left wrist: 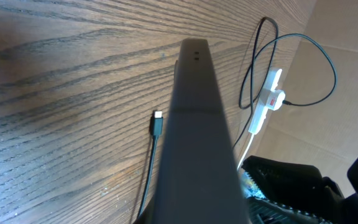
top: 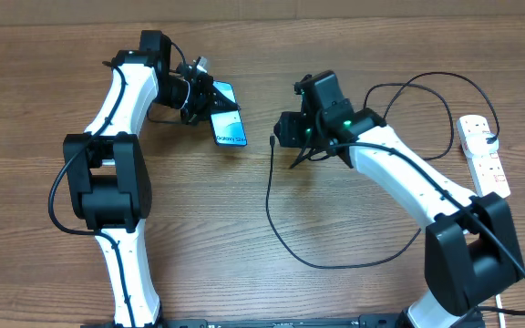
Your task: Plug charger to phone and switch on socket
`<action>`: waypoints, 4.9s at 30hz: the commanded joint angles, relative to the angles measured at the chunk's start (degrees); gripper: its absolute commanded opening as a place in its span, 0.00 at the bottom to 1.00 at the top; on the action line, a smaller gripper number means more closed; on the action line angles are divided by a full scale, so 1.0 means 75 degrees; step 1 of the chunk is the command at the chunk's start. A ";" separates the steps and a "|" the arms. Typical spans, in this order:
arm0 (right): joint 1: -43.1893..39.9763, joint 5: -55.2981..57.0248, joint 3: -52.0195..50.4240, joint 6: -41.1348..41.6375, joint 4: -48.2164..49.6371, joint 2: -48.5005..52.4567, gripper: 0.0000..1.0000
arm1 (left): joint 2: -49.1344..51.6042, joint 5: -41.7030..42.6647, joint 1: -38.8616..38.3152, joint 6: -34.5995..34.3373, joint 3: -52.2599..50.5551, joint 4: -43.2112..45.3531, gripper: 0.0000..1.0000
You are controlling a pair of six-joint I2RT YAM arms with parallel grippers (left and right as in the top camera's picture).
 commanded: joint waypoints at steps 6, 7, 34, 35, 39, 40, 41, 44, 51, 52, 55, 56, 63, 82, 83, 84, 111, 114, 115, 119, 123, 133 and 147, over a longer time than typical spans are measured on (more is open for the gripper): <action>0.0542 0.0962 -0.0213 0.0082 0.1003 0.0697 0.53 | -0.0192 0.0245 0.0318 0.0201 0.0015 0.0050 0.04; 0.0562 0.0965 -0.0213 0.0079 0.1172 0.0813 0.53 | -0.0192 0.0254 0.0382 0.0198 0.0015 0.0012 0.04; 0.0592 0.0959 -0.0213 0.0219 0.1463 0.2055 0.31 | -0.0192 0.0248 0.0638 0.0207 0.0015 -0.0312 0.04; 0.0592 0.0959 -0.0213 0.0216 0.1492 0.2055 0.31 | -0.0192 0.0245 0.0638 0.0207 0.0015 -0.0312 0.04; 0.0592 0.0962 -0.0210 0.0219 0.1559 0.2057 0.29 | -0.0192 0.0248 0.0638 0.0207 0.0015 -0.0318 0.04; 0.0592 0.0962 -0.0213 0.0219 0.1550 0.2060 0.28 | -0.0192 0.0251 0.0638 0.0204 0.0015 -0.0321 0.04; 0.0592 0.0962 -0.0210 0.0219 0.1530 0.2063 0.28 | -0.0192 0.0251 0.0638 0.0204 0.0015 -0.0321 0.04; 0.0629 0.0965 -0.0213 0.0216 0.1486 0.2104 0.25 | -0.0192 0.0251 0.0638 0.0204 0.0015 -0.0323 0.04; 0.0953 0.1571 -0.0213 0.0189 0.1510 0.2168 0.18 | -0.0192 0.0254 0.0638 0.0204 0.0015 -0.0344 0.04; 0.1005 0.1722 -0.0213 0.0189 0.1504 0.2168 0.18 | -0.0192 0.0254 0.0638 0.0204 0.0015 -0.0347 0.04; 0.1107 0.2090 -0.0213 0.0189 0.1428 0.2168 0.17 | -0.0192 0.0254 0.0638 0.0204 0.0015 -0.0376 0.04; 0.1113 0.2136 -0.0213 0.0192 0.1419 0.2168 0.16 | -0.0192 0.0254 0.0638 0.0207 0.0015 -0.0393 0.04; 0.1110 0.2192 -0.0213 0.0187 0.1431 0.2168 0.07 | -0.0192 0.0254 0.0638 0.0204 0.0015 -0.0420 0.04; -0.0201 -0.0702 0.0105 -0.0970 -0.0790 0.0560 0.04 | -0.0192 0.3934 0.0632 0.0490 0.0015 0.0388 0.04; -0.0274 -0.0399 0.0105 -0.1110 -0.1142 0.0560 0.04 | -0.0192 0.3928 0.0629 0.0490 0.0015 0.0402 0.04; -0.0347 0.0012 0.0105 -0.1271 -0.1577 0.0560 0.04 | -0.0192 0.3928 0.0632 0.0490 0.0015 0.0423 0.04; -0.0472 0.1915 -0.0411 -0.1247 -0.3048 0.0565 0.37 | -0.0192 0.3552 0.0624 0.0484 0.0015 0.0490 0.04; -0.0554 0.1900 -0.0411 -0.1241 -0.2920 0.0565 0.38 | -0.0192 0.3552 0.0624 0.0487 0.0015 0.0490 0.04; -0.0595 0.1888 -0.0411 -0.1218 -0.2891 0.0565 0.38 | -0.0192 0.3552 0.0624 0.0484 0.0015 0.0490 0.04; -0.0842 0.1428 -0.0414 -0.1221 -0.2873 0.0565 0.36 | -0.0192 0.3552 0.0624 0.0484 0.0015 0.0478 0.04; -0.1049 0.0868 -0.0513 -0.1227 -0.2704 0.0565 0.31 | -0.0192 0.3555 0.0624 0.0487 0.0015 0.0469 0.04; -0.1052 0.0525 -0.1061 -0.1250 -0.2130 0.0565 0.27 | -0.0192 0.3552 0.0624 0.0487 0.0015 0.0472 0.04; -0.1055 0.0953 -0.1498 -0.1244 -0.1419 0.0565 0.22 | -0.0192 0.3555 0.0624 0.0484 0.0015 0.0460 0.04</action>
